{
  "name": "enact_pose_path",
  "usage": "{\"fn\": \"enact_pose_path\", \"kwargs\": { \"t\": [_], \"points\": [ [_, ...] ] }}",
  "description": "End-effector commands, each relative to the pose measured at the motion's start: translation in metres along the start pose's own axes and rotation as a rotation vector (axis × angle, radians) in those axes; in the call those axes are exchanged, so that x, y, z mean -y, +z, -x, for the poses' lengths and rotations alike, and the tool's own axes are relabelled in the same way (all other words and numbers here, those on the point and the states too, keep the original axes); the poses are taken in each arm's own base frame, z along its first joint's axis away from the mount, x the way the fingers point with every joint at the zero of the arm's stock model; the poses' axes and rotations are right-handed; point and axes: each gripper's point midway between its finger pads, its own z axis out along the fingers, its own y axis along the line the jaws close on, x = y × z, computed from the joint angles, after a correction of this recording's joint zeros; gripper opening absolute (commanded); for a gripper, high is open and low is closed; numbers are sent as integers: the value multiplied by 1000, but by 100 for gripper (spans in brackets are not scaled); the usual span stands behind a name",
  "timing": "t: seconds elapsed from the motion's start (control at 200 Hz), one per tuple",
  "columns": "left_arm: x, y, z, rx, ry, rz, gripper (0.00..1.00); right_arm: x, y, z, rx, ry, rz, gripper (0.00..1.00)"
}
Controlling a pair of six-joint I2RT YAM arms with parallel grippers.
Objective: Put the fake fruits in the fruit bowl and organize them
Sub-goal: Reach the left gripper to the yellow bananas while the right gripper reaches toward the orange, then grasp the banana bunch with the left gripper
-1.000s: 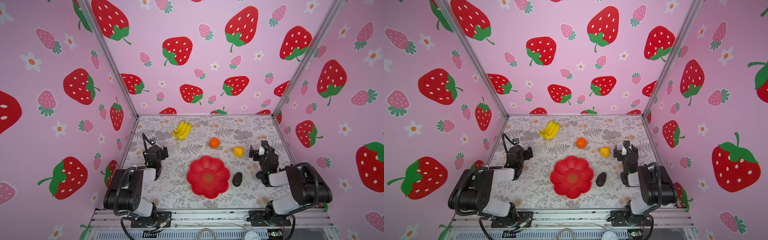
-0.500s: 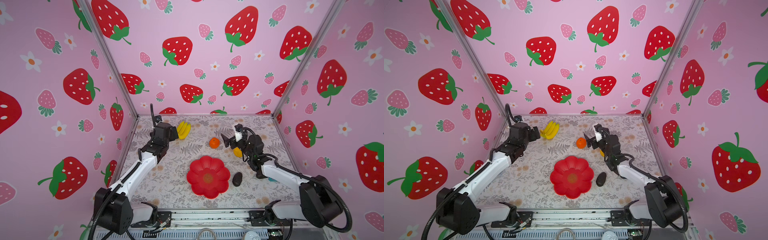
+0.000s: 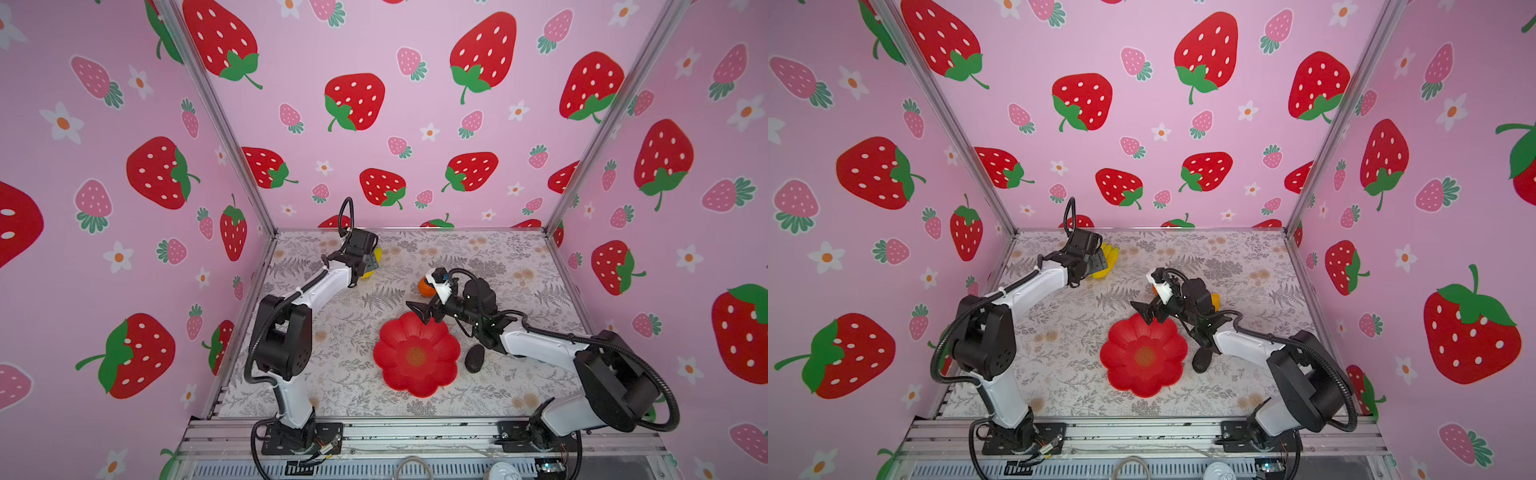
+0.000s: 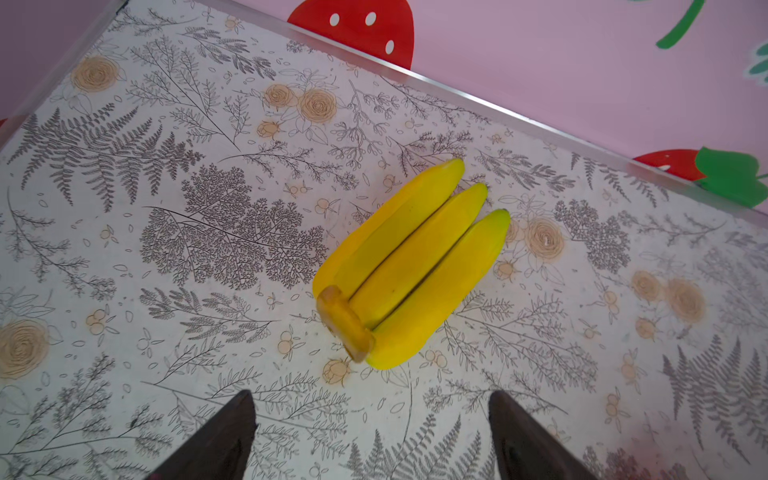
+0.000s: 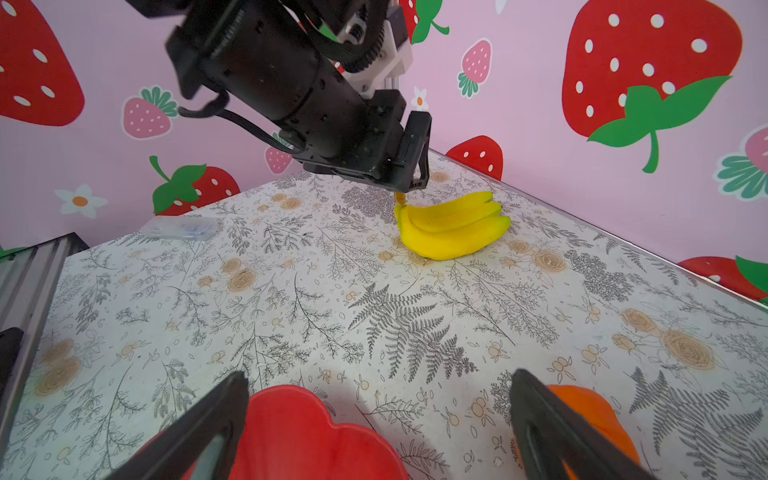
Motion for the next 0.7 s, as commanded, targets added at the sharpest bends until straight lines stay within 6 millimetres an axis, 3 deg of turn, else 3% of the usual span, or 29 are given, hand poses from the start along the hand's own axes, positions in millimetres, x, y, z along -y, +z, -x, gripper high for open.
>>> {"fn": "enact_pose_path", "kwargs": {
  "t": [0.0, 0.31, 0.495, 0.615, 0.695],
  "points": [
    [-12, 11, 1, -25, -77, 87, 87, -6, -9, 4, 12, -2, 14, 99],
    [-30, 55, -4, -43, -189, 131, 80, -7, -5, -3, -8, 1, 30, 99],
    [-30, 81, -1, -58, -210, 100, 75, -8, 2, -6, -21, 13, 50, 99],
    [-32, 94, -4, -71, -224, 101, 67, -9, 2, -11, -32, 26, 53, 99],
    [-33, 99, -4, -74, -237, 95, 56, -9, 1, -14, -39, 34, 54, 99]
  ]
}}
